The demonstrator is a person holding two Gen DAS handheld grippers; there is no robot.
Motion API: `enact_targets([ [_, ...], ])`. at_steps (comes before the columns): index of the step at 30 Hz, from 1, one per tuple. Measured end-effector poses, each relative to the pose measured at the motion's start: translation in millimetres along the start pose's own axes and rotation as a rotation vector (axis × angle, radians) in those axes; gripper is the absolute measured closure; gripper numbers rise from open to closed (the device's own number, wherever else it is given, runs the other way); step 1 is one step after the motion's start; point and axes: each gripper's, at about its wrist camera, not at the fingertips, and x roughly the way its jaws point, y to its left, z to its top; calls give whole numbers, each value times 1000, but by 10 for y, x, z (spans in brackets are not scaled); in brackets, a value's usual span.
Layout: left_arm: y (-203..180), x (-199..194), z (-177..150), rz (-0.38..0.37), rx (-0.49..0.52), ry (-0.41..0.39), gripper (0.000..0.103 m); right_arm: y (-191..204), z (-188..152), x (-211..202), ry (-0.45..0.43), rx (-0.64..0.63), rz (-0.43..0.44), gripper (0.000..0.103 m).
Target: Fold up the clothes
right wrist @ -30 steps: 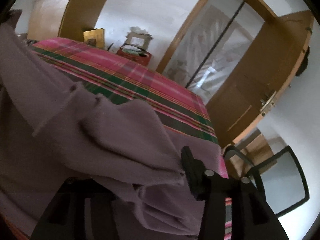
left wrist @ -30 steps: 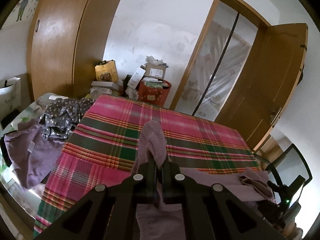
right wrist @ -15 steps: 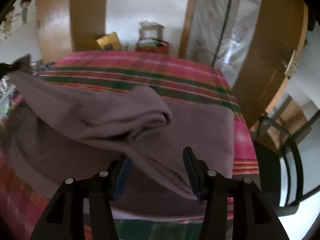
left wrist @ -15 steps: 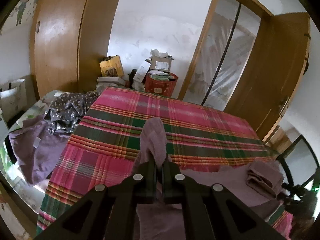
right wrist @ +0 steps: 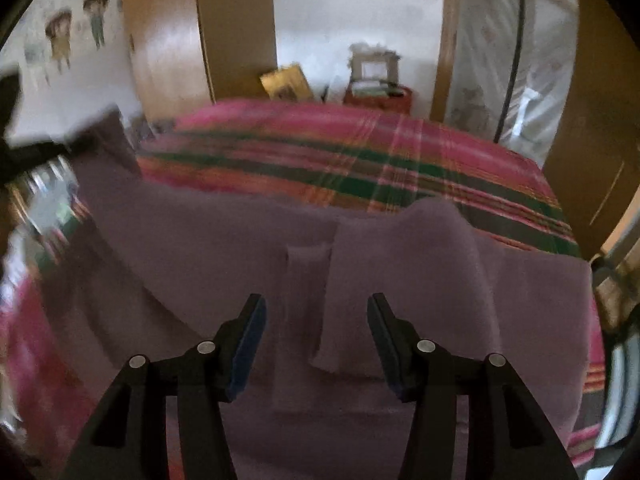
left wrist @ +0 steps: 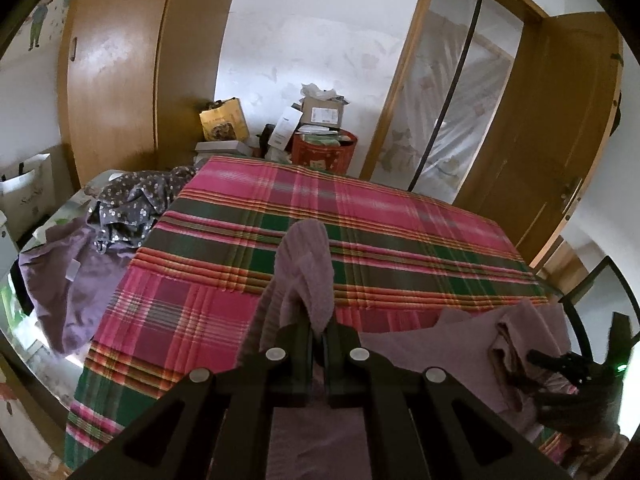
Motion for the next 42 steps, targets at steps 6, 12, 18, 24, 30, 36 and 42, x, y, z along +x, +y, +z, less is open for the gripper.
enact_targets([
  [6, 54, 20, 15, 13, -14, 7, 100, -76, -66, 98, 34, 37, -73, 66],
  [12, 46, 34, 13, 23, -20, 7, 100, -430, -144, -160, -9, 119, -164, 92],
  [18, 12, 17, 14, 36, -13, 5, 100, -1092, -252, -518, -85, 278, -283, 92],
  [24, -4, 18, 31, 44, -15, 2, 100, -1681, -458, -744, -95, 388, -483, 92],
  [30, -12, 34, 41, 51, -17, 2, 100, -1991, -599, -644, -5, 400, -604, 88],
  [36, 1, 10, 33, 49, -17, 4, 100, -2081, -759, -518, 68, 403, -616, 83],
  [42, 23, -2, 15, 42, -23, 7, 100, -2071, -991, -704, 117, 431, -666, 81],
])
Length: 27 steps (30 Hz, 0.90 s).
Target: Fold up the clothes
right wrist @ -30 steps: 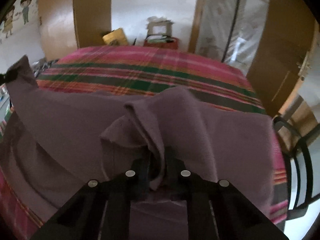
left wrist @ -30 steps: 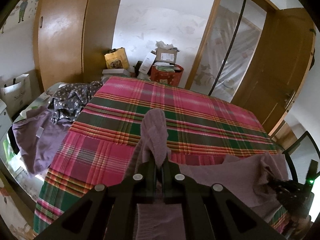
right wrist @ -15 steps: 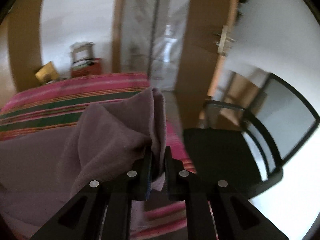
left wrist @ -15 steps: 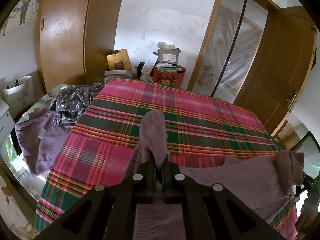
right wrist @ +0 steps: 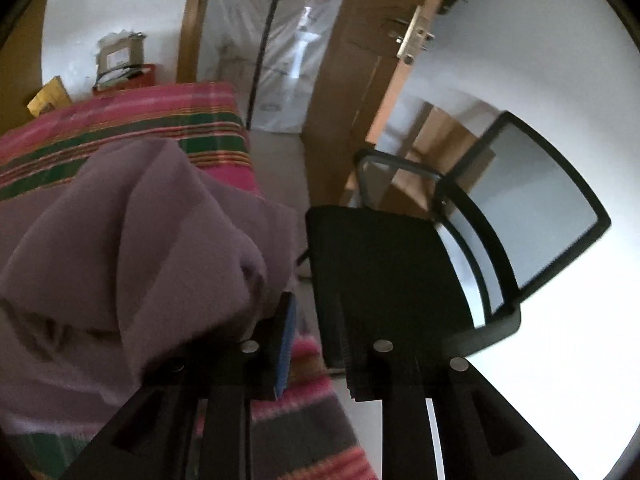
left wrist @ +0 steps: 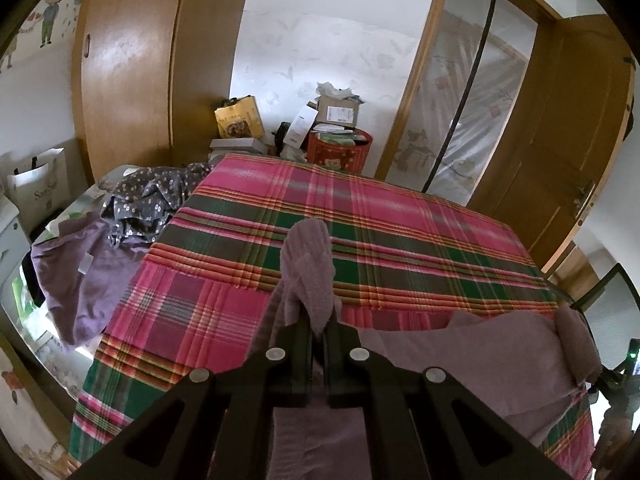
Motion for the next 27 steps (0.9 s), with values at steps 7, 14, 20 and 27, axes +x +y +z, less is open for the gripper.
enact_targets([
  [7, -1, -13, 5, -17, -12, -3, 100, -26, -214, -601, -133, 0, 80, 81],
  [14, -18, -94, 43, -38, -29, -21, 100, 889, -357, -835, -207, -272, 346, 80],
  [20, -13, -115, 129, -43, -40, -30, 100, 1579, -441, -915, -204, -406, 535, 66],
  [27, 13, -105, 207, -52, -54, -33, 100, 2078, -532, -1068, -239, -569, 617, 65],
])
